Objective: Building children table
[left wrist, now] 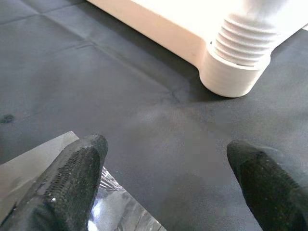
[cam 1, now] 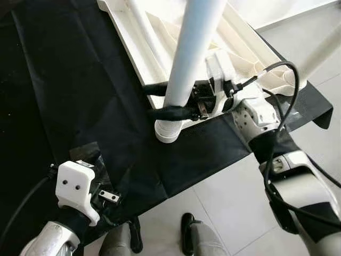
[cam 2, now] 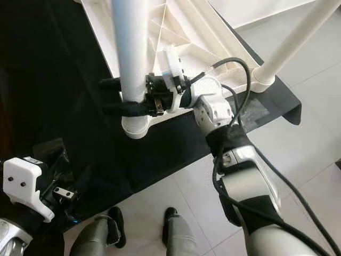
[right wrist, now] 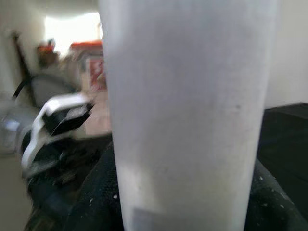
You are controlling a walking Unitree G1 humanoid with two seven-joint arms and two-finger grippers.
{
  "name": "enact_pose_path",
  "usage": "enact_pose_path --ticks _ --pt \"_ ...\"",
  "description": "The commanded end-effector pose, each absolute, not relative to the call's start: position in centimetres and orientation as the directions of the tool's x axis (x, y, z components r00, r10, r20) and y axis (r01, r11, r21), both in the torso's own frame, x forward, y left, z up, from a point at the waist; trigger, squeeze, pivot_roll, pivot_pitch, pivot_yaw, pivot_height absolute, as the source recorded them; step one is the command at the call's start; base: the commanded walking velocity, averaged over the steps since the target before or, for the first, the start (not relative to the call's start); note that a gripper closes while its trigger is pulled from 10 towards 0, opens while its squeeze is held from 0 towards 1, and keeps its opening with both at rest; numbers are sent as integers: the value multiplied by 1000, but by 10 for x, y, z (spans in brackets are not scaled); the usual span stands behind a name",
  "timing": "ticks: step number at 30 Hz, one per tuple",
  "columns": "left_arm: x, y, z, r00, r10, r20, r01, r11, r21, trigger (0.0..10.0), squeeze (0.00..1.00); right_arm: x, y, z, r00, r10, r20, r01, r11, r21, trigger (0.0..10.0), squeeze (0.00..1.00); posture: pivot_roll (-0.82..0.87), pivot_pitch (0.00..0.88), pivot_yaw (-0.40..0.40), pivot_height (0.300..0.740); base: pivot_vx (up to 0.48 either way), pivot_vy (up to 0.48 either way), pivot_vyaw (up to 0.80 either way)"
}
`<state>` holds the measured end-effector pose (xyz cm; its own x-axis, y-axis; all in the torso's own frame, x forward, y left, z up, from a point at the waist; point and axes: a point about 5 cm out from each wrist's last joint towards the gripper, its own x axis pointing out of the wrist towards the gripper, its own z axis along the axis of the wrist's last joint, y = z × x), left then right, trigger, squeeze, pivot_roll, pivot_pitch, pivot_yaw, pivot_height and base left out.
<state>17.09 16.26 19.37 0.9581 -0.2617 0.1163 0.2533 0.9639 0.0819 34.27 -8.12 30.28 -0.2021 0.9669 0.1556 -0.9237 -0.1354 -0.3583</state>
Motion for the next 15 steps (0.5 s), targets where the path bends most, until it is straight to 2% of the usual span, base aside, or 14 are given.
enact_pose_path --ticks 1,8,12,15 --pt "168 163 189 960 -266 89 260 963 70 10000 0 343 -78 291 -196 954 228 -960 -139 -241 10000 0 -69 431 -53 740 0 0 0" --pt "168 163 188 959 -268 87 263 962 69 10000 0 348 -84 294 -166 957 238 -966 -110 -233 10000 0 -67 422 -51 740 0 0 0" --pt "169 163 188 959 -271 86 265 962 69 10000 0 349 -84 295 -188 969 162 -952 -139 -274 10000 0 -67 423 -48 740 0 0 0" --pt "169 163 188 958 -275 86 270 960 70 10000 0 344 -84 289 -267 962 -56 -902 -270 -338 10000 0 -67 424 -49 740 0 0 0"
